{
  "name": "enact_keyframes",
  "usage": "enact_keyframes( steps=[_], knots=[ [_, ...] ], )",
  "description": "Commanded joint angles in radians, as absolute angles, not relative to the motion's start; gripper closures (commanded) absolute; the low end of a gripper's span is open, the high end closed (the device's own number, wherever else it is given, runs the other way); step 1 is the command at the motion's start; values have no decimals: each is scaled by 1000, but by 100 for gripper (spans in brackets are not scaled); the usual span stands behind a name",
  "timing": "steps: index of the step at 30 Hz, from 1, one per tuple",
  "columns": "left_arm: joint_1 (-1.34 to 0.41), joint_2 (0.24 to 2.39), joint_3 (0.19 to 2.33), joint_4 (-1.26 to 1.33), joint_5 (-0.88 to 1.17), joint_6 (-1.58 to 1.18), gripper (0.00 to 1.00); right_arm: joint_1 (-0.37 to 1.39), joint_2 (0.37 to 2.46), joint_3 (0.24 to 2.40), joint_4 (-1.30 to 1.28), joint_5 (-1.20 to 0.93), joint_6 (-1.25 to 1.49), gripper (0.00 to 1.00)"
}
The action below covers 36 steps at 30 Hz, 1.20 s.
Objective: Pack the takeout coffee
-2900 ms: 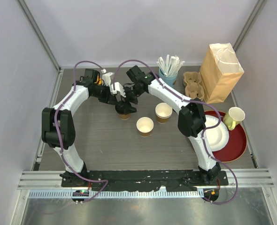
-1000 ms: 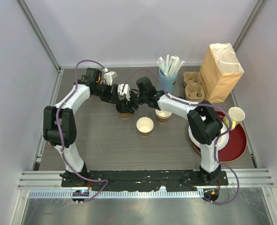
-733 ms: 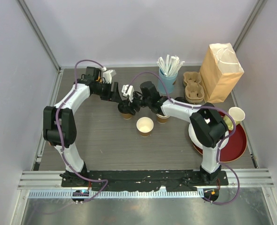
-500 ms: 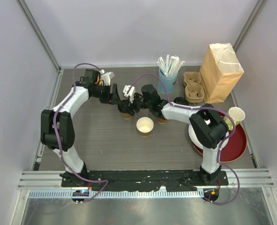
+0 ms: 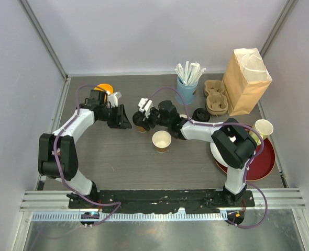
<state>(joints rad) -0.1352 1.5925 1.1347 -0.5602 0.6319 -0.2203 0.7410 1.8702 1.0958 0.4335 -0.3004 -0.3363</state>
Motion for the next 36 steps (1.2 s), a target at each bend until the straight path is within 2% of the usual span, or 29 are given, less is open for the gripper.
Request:
enact_keyframes(
  steps=[1,3,9,15,19,27,31,36],
  knots=[
    [-141,1608,1069,-419,715,-368,52,741,1954,983,149,-218,-324,41],
    [-144,1624,1054,-336,776,-425,50,744,1965,985,152,-210,-321,41],
    [-144,1614,996,-203,785,-561,52,742,1965,986,163,-239,-305,41],
    [-140,1652,924,-22,752,-758,62,738,1960,989,187,-258,-278,44],
    [-132,1675,890,90,771,-850,65,738,1959,980,195,-253,-276,45],
    [-98,1652,867,114,759,-894,75,738,1959,968,202,-262,-270,47],
    [-72,1617,854,114,772,-917,74,736,1959,966,204,-261,-270,47],
    [-72,1615,841,161,742,-940,65,736,1957,965,210,-261,-268,47]
  ],
)
